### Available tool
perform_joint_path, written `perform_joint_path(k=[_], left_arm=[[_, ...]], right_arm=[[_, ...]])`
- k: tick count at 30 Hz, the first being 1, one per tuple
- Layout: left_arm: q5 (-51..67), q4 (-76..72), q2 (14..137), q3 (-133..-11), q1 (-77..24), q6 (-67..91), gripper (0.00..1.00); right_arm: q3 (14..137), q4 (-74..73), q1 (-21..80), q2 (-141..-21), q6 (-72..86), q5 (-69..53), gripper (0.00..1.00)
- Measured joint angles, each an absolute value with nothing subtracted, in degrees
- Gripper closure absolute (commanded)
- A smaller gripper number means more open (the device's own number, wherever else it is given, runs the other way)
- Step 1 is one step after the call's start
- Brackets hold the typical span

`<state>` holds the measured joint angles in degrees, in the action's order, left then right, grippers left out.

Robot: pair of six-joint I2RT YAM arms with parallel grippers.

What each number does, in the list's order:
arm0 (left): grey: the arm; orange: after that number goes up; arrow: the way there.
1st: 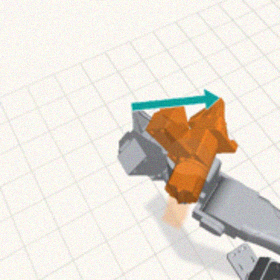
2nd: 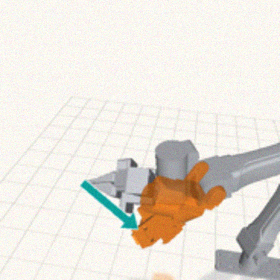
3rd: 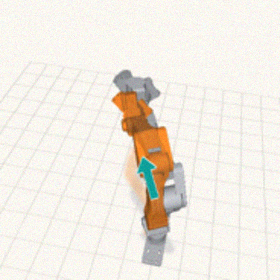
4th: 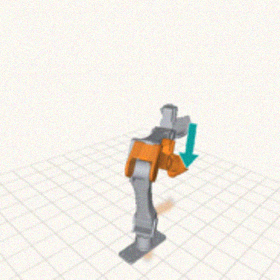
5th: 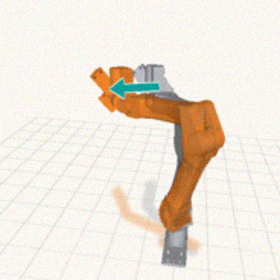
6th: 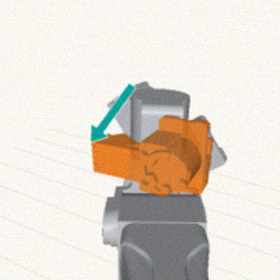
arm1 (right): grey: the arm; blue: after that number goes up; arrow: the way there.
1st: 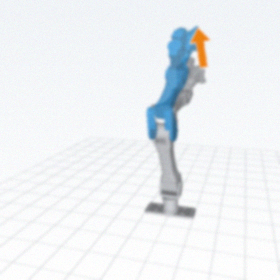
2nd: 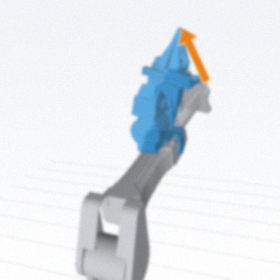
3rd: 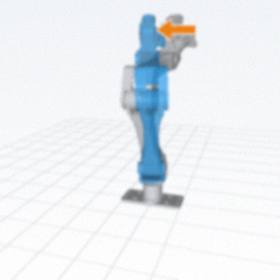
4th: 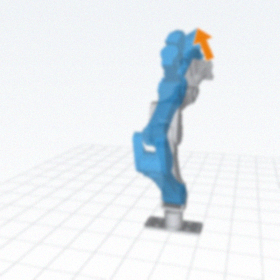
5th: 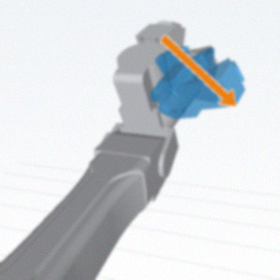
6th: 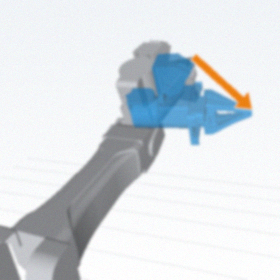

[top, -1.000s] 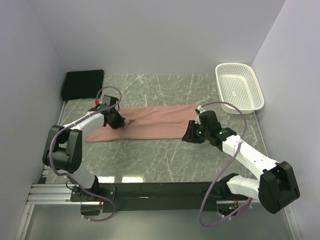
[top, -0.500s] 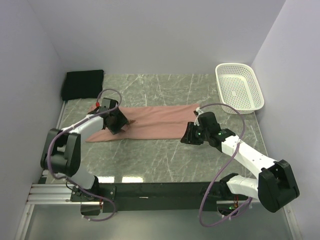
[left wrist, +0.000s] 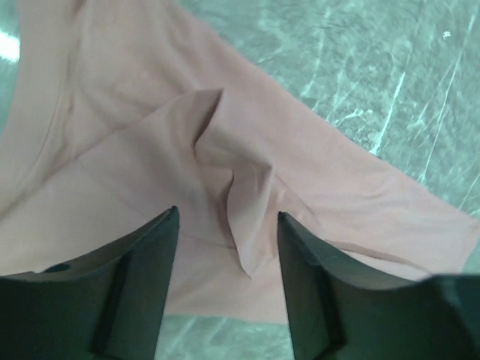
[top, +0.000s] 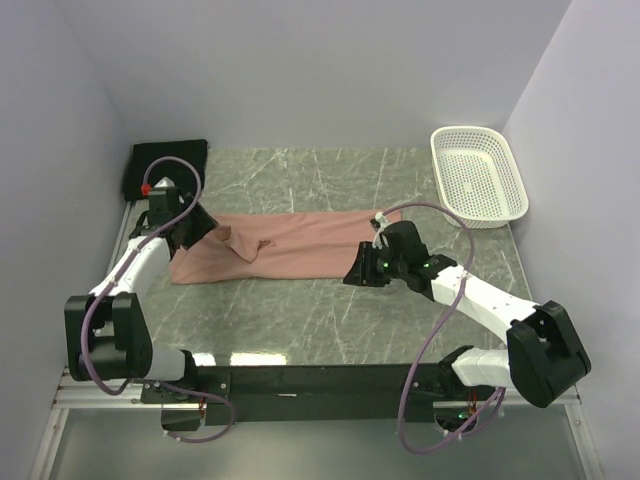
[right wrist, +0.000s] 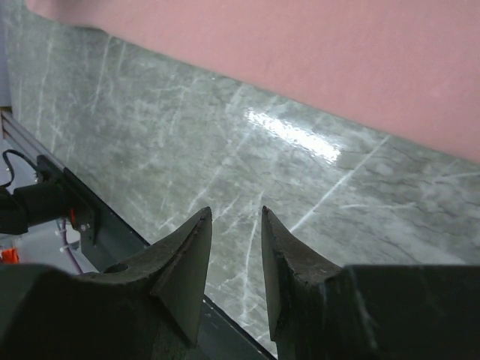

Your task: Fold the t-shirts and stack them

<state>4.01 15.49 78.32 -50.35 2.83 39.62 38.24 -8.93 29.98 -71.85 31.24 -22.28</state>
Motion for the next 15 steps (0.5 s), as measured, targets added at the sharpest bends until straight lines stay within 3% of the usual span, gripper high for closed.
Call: perform_joint_path(k=[11, 15], left_arm=[[13.0, 4.3, 91.2, -50.5, 5.8, 28.7, 0.44], [16.4, 1.4, 94.5, -50.9, 7.1, 26.0, 0.49]], right_arm=[[38.2, -6.8, 30.8, -71.8, 31.9, -22.6, 0.6], [38.2, -6.8, 30.9, -71.8, 31.9, -22.6, 0.6]])
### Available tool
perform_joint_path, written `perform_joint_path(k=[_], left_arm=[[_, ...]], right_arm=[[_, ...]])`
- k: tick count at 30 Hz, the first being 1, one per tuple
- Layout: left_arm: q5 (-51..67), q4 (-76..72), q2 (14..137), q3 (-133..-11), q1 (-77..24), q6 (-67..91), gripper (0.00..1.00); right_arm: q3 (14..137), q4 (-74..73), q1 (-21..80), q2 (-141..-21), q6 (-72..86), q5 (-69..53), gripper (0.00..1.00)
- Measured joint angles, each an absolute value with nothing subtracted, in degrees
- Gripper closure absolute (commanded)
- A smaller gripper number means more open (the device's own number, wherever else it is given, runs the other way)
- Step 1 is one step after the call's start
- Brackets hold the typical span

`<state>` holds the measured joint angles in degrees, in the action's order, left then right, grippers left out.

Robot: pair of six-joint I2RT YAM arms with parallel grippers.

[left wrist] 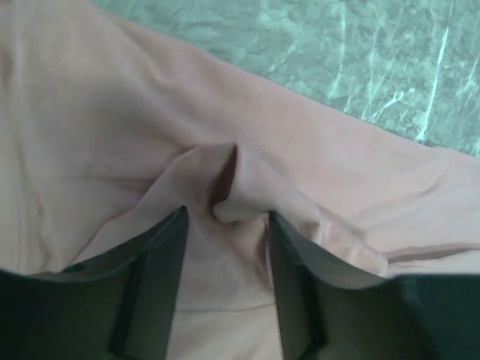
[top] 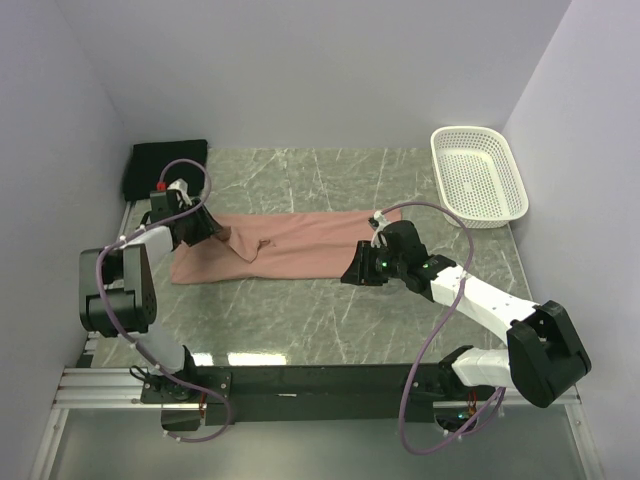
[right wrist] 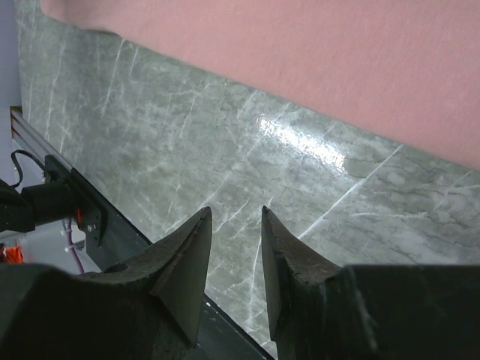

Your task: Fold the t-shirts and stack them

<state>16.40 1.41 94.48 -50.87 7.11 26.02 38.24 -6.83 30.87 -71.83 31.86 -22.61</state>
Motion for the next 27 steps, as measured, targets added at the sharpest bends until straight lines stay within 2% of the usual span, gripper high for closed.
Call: perform_joint_path(k=[3, 15, 16, 18, 21, 23, 27], left_arm=[[18.8, 0.2, 96.6, -52.1, 7.2, 24.6, 0.56], [23.9, -1.6, 103.1, -57.5, 7.2, 23.2, 0.57], [24.3, -1.5, 103.4, -57.5, 7.2, 23.2, 0.59], [24.6, -1.2, 103.5, -57.5, 7.2, 23.1, 0.72], [24.6, -0.2, 103.5, -58.0, 7.2, 23.0, 0.77], [24.4, 1.0, 103.3, -58.7, 7.2, 22.9, 0.86], [23.5, 4.3, 101.6, -59.7, 7.2, 22.1, 0.88]], right_arm=[[38.2, -6.9, 30.9, -71.8, 31.8, -22.6, 0.6], [38.2, -7.0, 30.9, -71.8, 31.4, -22.6, 0.6], [38.2, -7.0, 30.9, -71.8, 31.4, -22.5, 0.6], [38.2, -7.0, 30.9, -71.8, 31.4, -22.5, 0.6], [38.2, -7.1, 30.9, -71.8, 31.4, -22.5, 0.6], [38.2, -7.1, 30.9, -71.8, 31.4, -22.5, 0.6], [38.2, -7.2, 30.9, -71.8, 31.2, -22.3, 0.6]])
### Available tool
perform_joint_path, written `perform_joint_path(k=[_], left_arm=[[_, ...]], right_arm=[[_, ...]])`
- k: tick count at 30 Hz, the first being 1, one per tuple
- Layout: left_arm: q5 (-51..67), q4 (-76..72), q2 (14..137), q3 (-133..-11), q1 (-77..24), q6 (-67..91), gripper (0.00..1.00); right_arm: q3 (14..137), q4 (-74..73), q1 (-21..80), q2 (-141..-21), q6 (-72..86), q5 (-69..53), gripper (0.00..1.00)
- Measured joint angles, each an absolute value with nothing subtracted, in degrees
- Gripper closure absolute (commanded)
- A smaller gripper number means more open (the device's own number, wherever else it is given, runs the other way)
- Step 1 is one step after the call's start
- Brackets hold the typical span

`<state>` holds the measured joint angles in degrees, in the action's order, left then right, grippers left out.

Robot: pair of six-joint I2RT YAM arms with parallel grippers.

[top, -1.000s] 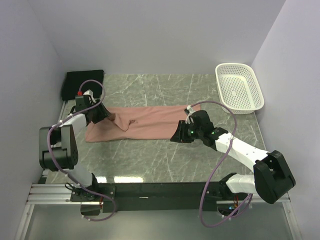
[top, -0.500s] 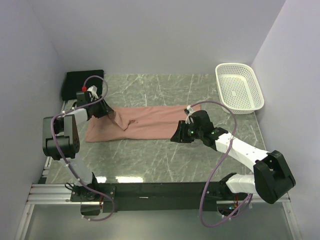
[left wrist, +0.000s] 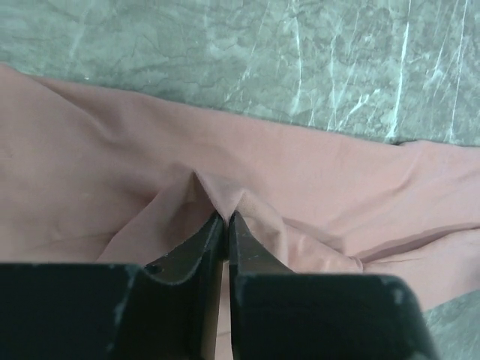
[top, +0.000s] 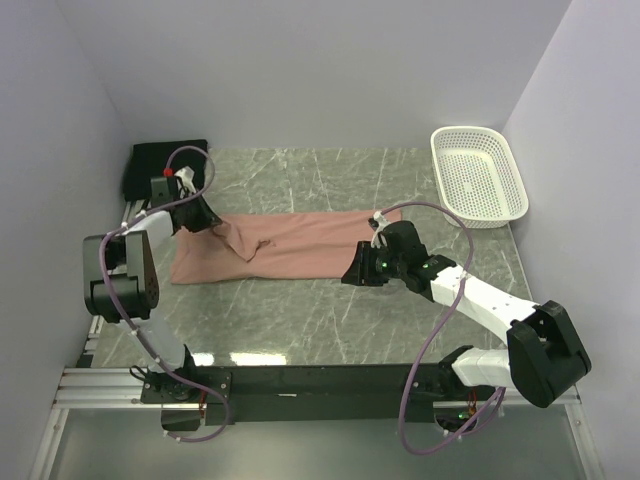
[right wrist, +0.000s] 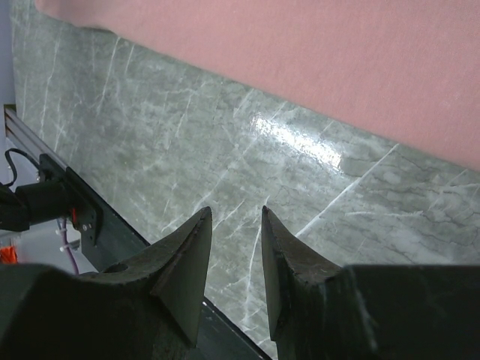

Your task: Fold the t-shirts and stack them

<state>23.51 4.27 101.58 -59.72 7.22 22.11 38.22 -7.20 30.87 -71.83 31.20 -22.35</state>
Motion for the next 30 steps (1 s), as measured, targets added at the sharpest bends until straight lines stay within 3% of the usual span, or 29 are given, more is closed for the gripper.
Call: perform_joint_path(k=[9, 17, 25, 30], left_arm=[[16.4, 15.7, 100.3, -67.4, 7.2, 20.5, 0.85], [8.5, 21.5, 102.7, -71.3, 7.2, 19.2, 0.62], [5.8, 22.2, 105.1, -73.0, 7.3, 21.3, 0.59], [4.5, 21.7, 95.8, -68.5, 6.9, 25.8, 0.6]], right_arm=[[38.1, -7.3, 30.9, -71.8, 30.9, -22.3, 0.6], [37.9, -7.4, 30.9, -71.8, 30.6, -22.3, 0.6], [37.8, -7.7, 30.9, -71.3, 30.5, -22.5, 0.6], [37.8, -7.4, 30.9, -71.4, 30.6, -23.5, 0.6]])
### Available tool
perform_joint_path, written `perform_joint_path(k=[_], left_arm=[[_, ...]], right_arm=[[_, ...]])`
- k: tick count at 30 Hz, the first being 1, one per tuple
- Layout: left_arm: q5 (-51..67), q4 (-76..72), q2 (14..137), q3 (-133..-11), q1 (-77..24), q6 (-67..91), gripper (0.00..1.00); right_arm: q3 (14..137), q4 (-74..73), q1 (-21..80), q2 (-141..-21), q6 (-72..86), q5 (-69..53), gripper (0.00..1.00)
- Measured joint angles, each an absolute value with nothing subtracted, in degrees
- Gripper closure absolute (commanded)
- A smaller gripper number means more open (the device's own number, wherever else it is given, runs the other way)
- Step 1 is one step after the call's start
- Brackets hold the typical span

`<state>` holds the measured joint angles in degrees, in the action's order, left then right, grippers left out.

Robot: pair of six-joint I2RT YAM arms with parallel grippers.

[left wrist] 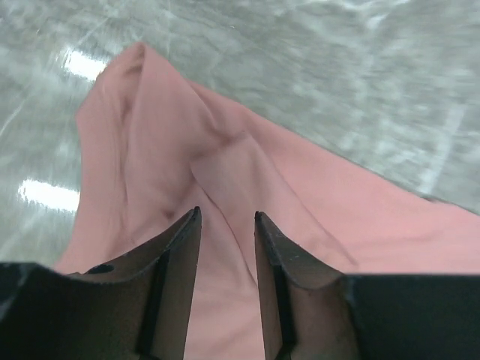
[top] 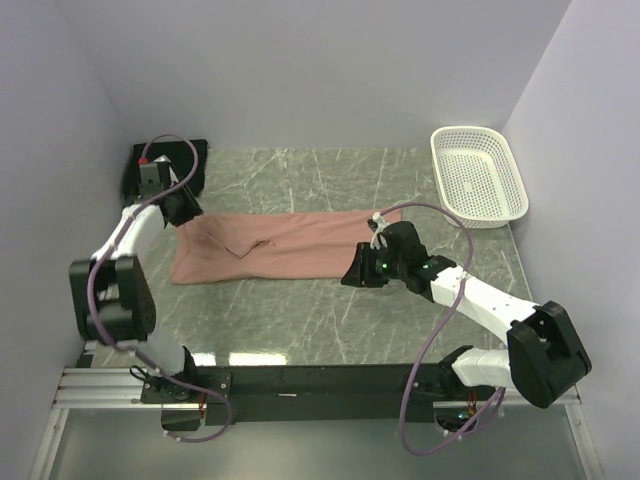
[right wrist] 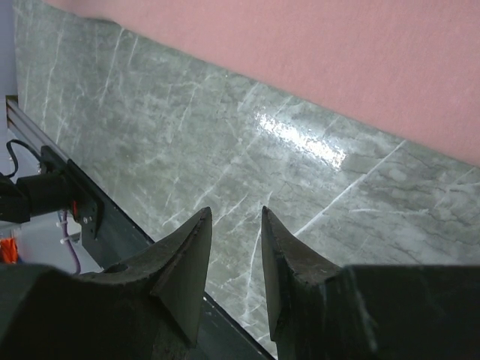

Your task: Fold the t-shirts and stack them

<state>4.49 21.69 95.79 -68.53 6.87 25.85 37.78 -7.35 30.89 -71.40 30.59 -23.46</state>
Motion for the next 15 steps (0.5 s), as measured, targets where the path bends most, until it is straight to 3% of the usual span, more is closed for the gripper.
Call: perform_joint_path(k=[6, 15], left_arm=[[3.9, 18.7, 81.3, -58.0, 5.5, 32.8, 0.63], [0.7, 18.8, 82.2, -46.2, 7.9, 38.9, 0.63]], right_arm=[[40.0, -8.7, 30.9, -74.7, 29.8, -19.8, 0.6], [48.4, -13.3, 29.2, -82.9, 26.6, -6.1, 0.59]])
